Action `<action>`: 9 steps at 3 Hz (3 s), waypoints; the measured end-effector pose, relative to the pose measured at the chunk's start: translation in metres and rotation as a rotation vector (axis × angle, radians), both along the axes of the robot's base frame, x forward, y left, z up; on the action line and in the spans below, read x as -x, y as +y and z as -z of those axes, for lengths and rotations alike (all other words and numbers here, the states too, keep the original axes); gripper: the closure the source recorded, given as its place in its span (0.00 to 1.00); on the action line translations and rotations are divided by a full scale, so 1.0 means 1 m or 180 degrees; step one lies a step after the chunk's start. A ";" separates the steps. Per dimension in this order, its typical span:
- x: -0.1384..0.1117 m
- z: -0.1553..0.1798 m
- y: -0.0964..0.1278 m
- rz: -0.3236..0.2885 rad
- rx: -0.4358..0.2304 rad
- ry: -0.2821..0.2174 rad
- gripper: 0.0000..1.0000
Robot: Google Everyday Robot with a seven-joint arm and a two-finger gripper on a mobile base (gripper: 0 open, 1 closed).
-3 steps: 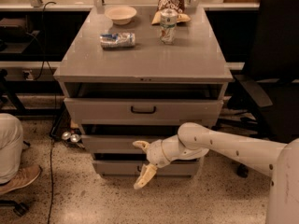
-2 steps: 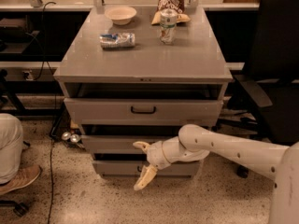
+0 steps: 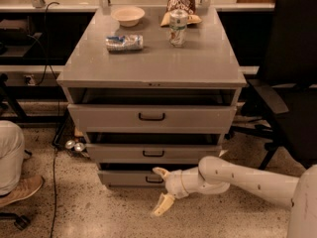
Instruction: Open bottom drawer
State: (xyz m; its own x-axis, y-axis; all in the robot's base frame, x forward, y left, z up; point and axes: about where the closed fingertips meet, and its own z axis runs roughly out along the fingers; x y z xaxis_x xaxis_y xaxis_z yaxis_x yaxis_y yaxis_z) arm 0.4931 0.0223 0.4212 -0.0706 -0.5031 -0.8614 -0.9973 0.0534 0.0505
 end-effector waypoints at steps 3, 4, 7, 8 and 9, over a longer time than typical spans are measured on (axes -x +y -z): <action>-0.005 0.132 -0.028 0.0251 -0.0131 0.0295 0.00; -0.011 0.140 -0.028 0.0197 -0.0020 0.0142 0.00; -0.105 0.204 -0.089 0.0293 0.1178 -0.0747 0.00; -0.105 0.204 -0.089 0.0292 0.1178 -0.0747 0.00; -0.106 0.207 -0.084 0.0242 0.1114 -0.0835 0.00</action>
Offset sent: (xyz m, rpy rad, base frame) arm 0.0123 -0.0489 -0.1962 0.0664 0.1263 -0.0960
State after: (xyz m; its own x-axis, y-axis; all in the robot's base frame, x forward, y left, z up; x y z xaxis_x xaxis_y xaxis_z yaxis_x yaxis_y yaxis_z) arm 0.5987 -0.0621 0.2137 0.0796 -0.7695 -0.6337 -0.9666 0.0959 -0.2378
